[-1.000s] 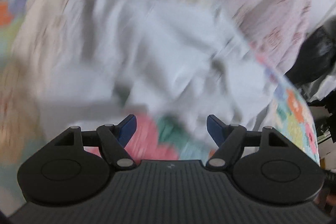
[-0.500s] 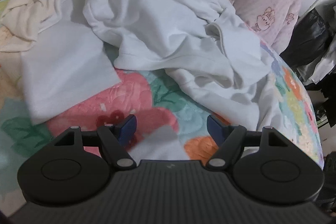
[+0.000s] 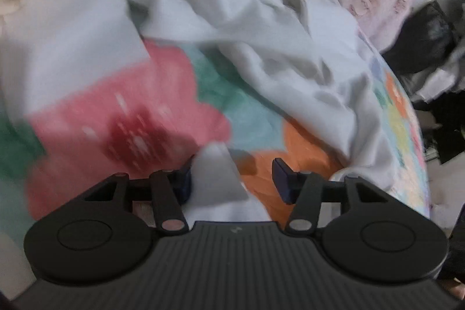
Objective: Fold clothes
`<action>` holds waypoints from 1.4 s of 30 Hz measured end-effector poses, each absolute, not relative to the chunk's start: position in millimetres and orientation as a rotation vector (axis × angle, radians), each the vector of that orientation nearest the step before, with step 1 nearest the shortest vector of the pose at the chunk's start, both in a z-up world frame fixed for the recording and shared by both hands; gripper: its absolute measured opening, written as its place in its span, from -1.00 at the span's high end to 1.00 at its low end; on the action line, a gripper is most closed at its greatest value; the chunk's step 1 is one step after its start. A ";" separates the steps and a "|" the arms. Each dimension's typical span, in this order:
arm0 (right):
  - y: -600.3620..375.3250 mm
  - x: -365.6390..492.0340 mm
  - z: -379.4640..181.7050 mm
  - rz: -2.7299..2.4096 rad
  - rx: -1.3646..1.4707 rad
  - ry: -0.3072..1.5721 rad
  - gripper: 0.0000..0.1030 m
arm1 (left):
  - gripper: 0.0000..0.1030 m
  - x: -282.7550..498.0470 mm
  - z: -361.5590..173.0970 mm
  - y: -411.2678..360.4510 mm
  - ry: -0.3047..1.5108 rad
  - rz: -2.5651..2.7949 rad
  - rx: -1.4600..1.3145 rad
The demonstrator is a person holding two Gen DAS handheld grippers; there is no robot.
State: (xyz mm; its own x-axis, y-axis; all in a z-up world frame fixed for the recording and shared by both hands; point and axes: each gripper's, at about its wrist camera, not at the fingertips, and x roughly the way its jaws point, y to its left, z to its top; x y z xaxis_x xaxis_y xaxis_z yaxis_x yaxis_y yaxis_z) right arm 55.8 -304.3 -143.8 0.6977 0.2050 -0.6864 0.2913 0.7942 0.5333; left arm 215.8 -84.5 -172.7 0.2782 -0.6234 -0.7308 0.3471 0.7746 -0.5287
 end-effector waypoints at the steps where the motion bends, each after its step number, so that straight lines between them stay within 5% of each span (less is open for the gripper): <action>1: -303.8 51.5 -143.5 -0.085 0.672 0.819 -0.57 | 0.28 212.7 -173.1 -86.8 1.128 -0.695 -0.309; 4: -303.4 47.5 -149.3 -0.107 0.678 0.847 -0.59 | 0.47 213.0 -179.2 -90.7 1.220 -0.827 -0.479; 9: -290.3 65.6 -159.0 0.020 0.533 0.814 -0.52 | 0.51 208.4 -172.8 -100.0 1.156 -0.861 -0.431; 11: -280.3 71.3 -156.5 0.061 0.385 0.777 0.43 | 0.51 210.0 -166.2 -94.2 1.116 -0.859 -0.448; 12: -283.5 71.1 -153.7 0.052 0.348 0.776 0.61 | 0.51 211.2 -162.0 -89.8 1.094 -0.847 -0.454; 25: -430.5 12.9 -101.8 -0.374 0.089 0.772 0.76 | 0.48 234.6 -162.0 -62.4 1.030 -0.641 -0.478; 28: -455.5 11.4 -85.7 -0.504 -0.028 0.772 1.00 | 0.48 232.0 -155.7 -59.3 0.979 -0.595 -0.429; 31: -494.8 5.8 -68.3 -0.623 -0.033 0.762 0.99 | 0.48 232.3 -150.2 -54.2 0.937 -0.556 -0.397; 35: -511.5 6.6 -60.6 -0.464 0.209 0.775 0.74 | 0.39 244.3 -150.3 -53.5 0.923 -0.513 -0.378; 38: -477.8 14.1 -67.8 -0.248 0.323 0.732 0.12 | 0.30 257.6 -147.2 -59.0 0.893 -0.484 -0.309; 42: -424.4 33.8 -98.6 0.028 0.582 0.736 -0.06 | 0.10 276.4 -146.0 -52.5 0.873 -0.467 -0.342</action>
